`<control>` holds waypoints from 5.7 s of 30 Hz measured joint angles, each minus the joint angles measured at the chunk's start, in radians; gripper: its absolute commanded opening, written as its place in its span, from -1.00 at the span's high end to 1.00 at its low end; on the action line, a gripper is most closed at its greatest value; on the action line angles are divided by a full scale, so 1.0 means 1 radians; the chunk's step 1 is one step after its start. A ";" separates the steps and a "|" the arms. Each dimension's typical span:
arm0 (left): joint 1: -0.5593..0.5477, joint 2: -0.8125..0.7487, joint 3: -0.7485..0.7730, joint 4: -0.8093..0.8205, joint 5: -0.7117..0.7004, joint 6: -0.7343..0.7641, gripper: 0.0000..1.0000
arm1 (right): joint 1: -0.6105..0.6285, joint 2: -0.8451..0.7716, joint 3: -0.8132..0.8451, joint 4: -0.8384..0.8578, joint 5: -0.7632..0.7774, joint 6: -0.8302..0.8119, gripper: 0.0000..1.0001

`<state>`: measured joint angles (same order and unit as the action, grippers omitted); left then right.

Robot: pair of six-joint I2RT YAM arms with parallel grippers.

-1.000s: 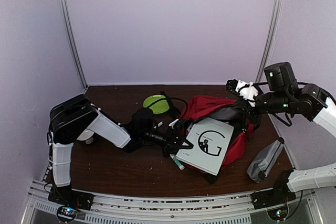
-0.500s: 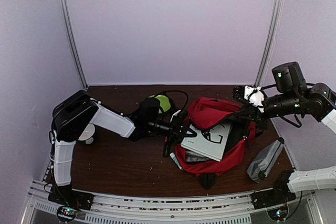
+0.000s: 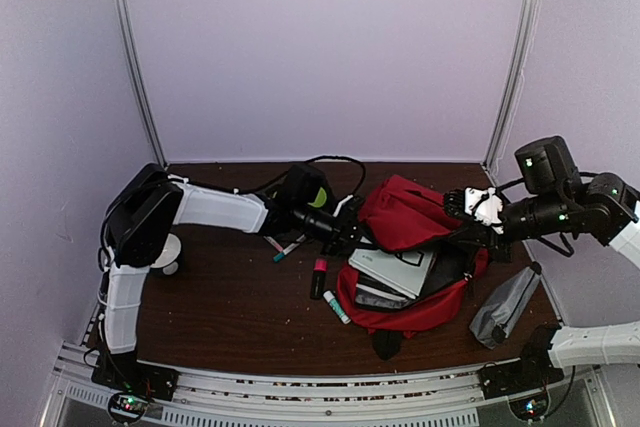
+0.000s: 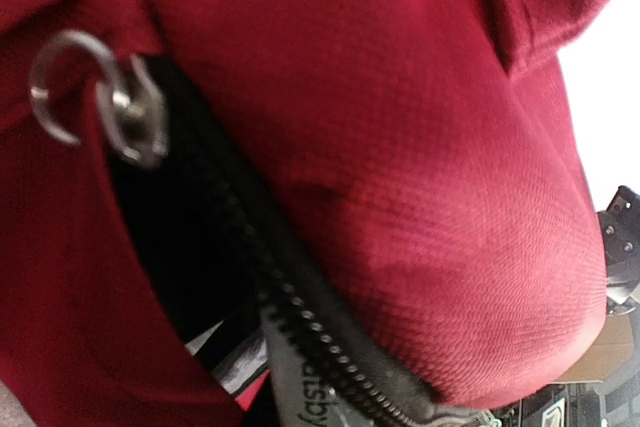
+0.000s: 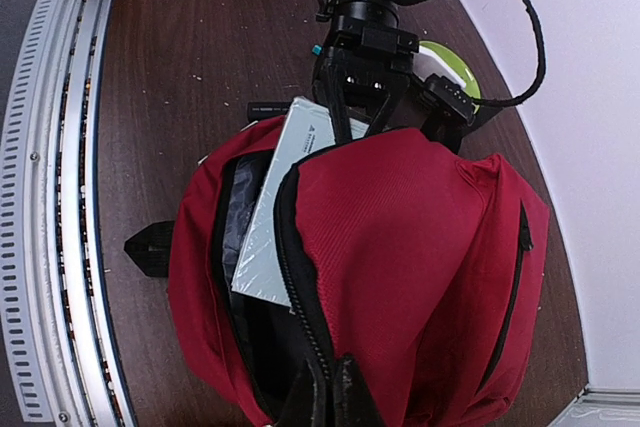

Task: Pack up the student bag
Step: Place the book in the largest pocket of the bag, then adjust the book in the largest pocket of the bag, then pass from the right arm to the left, then move the student bag to the center of the board.

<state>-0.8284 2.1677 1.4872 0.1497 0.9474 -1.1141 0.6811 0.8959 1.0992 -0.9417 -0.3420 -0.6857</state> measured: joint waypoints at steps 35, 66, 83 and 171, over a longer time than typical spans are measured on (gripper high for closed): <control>-0.208 -0.460 -0.319 -0.431 -0.688 0.716 1.00 | -0.038 0.124 0.086 0.126 0.100 0.158 1.00; -0.220 -0.117 0.079 -0.380 -0.807 0.930 1.00 | -0.039 0.117 0.108 0.085 0.021 0.158 1.00; -0.263 -0.323 -0.195 -0.413 -0.782 0.863 1.00 | -0.049 0.114 0.108 0.085 0.021 0.160 1.00; -0.455 -0.187 -0.036 -0.036 -1.324 1.342 1.00 | -0.597 0.311 -0.050 -0.071 -0.010 0.161 -0.19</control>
<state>-1.2839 1.9808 1.4513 0.1139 -0.3763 0.2276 0.0845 1.2072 1.0489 -1.0122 -0.3519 -0.5251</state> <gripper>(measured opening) 0.023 0.580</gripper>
